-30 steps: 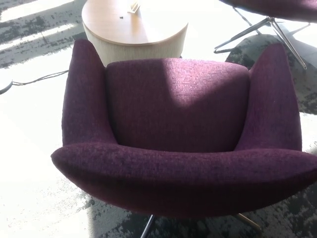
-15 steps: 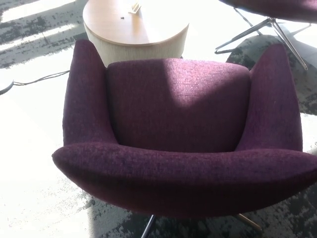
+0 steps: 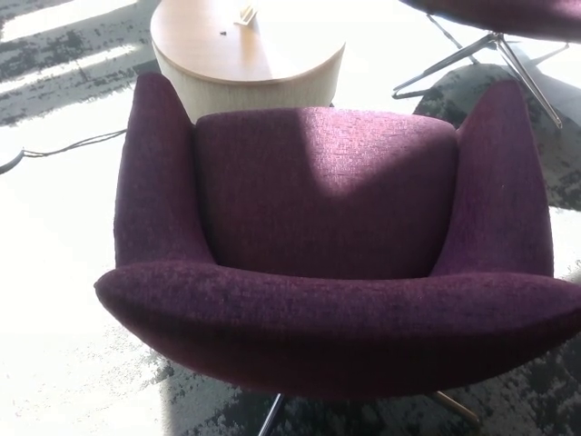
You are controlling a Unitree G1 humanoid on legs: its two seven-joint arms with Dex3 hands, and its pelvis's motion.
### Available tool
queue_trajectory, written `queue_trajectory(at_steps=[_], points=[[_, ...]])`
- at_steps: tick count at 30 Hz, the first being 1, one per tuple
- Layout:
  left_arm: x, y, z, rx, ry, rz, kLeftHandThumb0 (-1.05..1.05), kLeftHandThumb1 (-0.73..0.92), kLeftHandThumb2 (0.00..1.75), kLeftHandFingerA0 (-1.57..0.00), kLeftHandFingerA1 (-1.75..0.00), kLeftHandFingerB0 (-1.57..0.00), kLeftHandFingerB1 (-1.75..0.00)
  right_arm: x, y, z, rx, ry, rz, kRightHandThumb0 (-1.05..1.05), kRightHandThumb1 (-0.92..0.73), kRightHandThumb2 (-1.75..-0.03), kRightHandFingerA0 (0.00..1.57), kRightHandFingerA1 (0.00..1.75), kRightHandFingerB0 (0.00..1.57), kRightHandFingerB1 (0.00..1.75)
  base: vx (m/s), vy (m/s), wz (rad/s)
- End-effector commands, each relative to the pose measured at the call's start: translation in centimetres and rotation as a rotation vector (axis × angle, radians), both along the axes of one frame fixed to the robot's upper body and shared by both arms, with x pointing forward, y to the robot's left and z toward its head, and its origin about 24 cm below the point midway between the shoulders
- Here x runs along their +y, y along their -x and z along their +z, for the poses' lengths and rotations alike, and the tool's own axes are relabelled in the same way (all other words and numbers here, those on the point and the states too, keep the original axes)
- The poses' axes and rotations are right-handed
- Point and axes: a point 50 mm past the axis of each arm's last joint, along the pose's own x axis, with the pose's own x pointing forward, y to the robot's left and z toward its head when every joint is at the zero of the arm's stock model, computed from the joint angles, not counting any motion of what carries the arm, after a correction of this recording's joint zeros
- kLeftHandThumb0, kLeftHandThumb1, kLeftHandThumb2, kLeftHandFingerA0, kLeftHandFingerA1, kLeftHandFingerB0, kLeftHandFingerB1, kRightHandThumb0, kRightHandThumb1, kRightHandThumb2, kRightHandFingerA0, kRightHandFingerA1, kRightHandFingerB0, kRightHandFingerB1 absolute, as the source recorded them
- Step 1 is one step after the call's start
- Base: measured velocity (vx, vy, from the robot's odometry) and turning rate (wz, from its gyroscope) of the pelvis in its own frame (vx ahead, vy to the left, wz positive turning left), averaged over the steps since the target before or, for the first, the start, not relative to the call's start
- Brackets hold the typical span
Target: The robot stands in front of a sofa and uses its left hand to push the left side of the sofa
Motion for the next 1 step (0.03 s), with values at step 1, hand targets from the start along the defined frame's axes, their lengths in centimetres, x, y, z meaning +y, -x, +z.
queue_trajectory(at_steps=[1], points=[[0.58, 0.03, 0.14, 0.007, -0.013, 0.013, -1.04, 0.66, 1.18, -0.24, -0.72, -0.02, -0.56, -0.59, 0.08, 0.04, -0.002, 0.020, 0.001, -0.75, -0.64, -0.75, 0.58, 0.45, 0.48, 0.42, 0.00, 0.000, 0.00]])
